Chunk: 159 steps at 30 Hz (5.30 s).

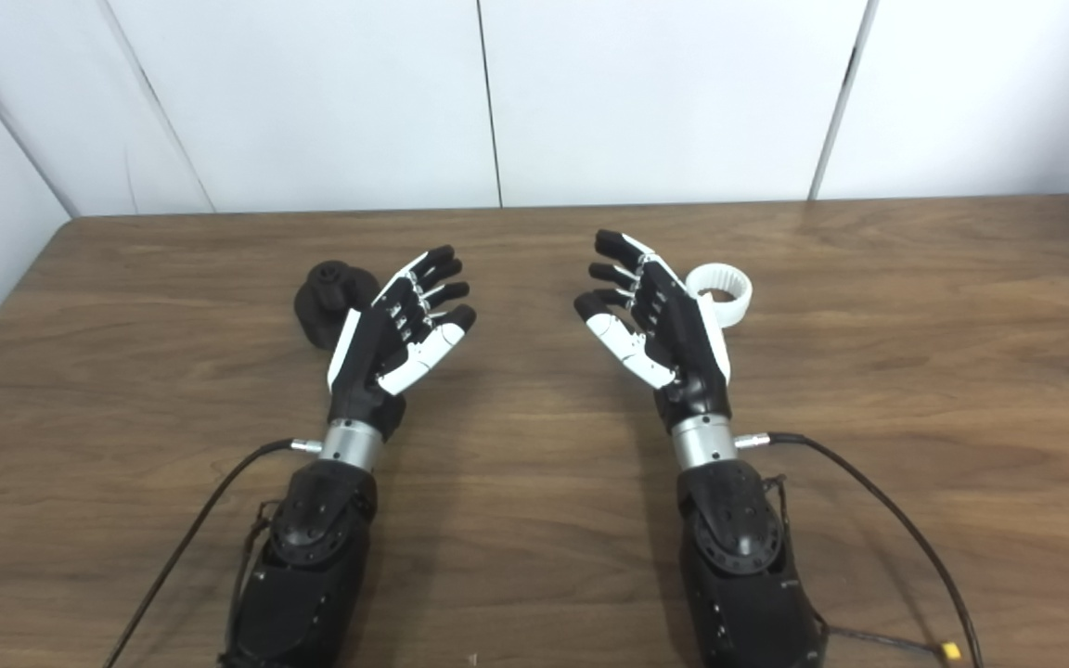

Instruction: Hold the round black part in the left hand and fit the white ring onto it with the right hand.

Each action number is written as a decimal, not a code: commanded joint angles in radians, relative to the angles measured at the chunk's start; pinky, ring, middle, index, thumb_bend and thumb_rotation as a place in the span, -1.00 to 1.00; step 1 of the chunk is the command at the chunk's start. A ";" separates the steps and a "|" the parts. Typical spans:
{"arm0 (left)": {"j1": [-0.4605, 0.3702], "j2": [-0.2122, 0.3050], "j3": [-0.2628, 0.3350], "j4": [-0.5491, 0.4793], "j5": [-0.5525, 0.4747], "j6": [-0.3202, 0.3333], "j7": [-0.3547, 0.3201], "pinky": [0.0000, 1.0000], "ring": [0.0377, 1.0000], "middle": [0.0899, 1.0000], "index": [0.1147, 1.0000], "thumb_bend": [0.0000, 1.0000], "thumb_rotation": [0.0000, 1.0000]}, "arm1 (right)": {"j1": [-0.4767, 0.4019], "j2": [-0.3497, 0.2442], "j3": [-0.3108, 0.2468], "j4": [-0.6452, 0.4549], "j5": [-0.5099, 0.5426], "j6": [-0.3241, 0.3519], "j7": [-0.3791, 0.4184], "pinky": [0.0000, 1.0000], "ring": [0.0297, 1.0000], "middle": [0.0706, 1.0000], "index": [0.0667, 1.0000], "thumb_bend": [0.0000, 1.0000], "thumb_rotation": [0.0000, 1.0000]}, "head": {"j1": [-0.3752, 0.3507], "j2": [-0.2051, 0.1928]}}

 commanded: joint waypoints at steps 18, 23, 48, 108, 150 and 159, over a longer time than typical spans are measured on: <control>-0.027 0.000 -0.008 -0.026 0.014 -0.038 0.000 0.29 0.57 0.67 0.63 0.23 -0.45 | 0.047 -0.006 -0.004 0.015 0.018 -0.013 0.009 0.37 0.51 0.64 0.57 0.18 -0.43 | -0.002 0.003; -0.026 0.000 -0.008 -0.027 0.017 -0.042 0.003 0.30 0.56 0.67 0.63 0.23 -0.48 | 0.049 -0.007 -0.003 0.012 0.014 -0.009 0.007 0.37 0.52 0.65 0.57 0.19 -0.41 | 0.015 -0.001; -0.025 -0.024 -0.030 0.009 0.071 -0.093 0.036 0.38 0.60 0.70 0.66 0.18 -0.52 | 0.056 -0.047 -0.019 0.025 0.069 -0.033 0.038 0.38 0.52 0.64 0.54 0.13 -0.48 | 0.180 -0.036; -0.055 0.301 0.071 -0.127 0.602 0.156 0.260 0.81 0.98 0.89 0.67 0.47 -0.21 | 0.052 -0.051 -0.020 0.043 0.073 -0.038 0.042 0.35 0.52 0.66 0.55 0.13 -0.43 | 0.194 -0.035; -0.113 0.398 -0.073 -0.004 0.675 0.493 0.132 1.00 1.00 1.00 0.71 1.00 0.21 | 0.062 -0.048 -0.025 0.033 0.083 -0.032 0.043 0.31 0.51 0.67 0.55 0.18 -0.37 | 0.177 -0.025; -0.135 0.377 -0.087 0.045 0.661 0.449 0.154 1.00 1.00 1.00 0.71 1.00 0.18 | 0.061 -0.050 -0.025 0.029 0.077 -0.029 0.040 0.30 0.51 0.66 0.54 0.20 -0.33 | 0.173 -0.022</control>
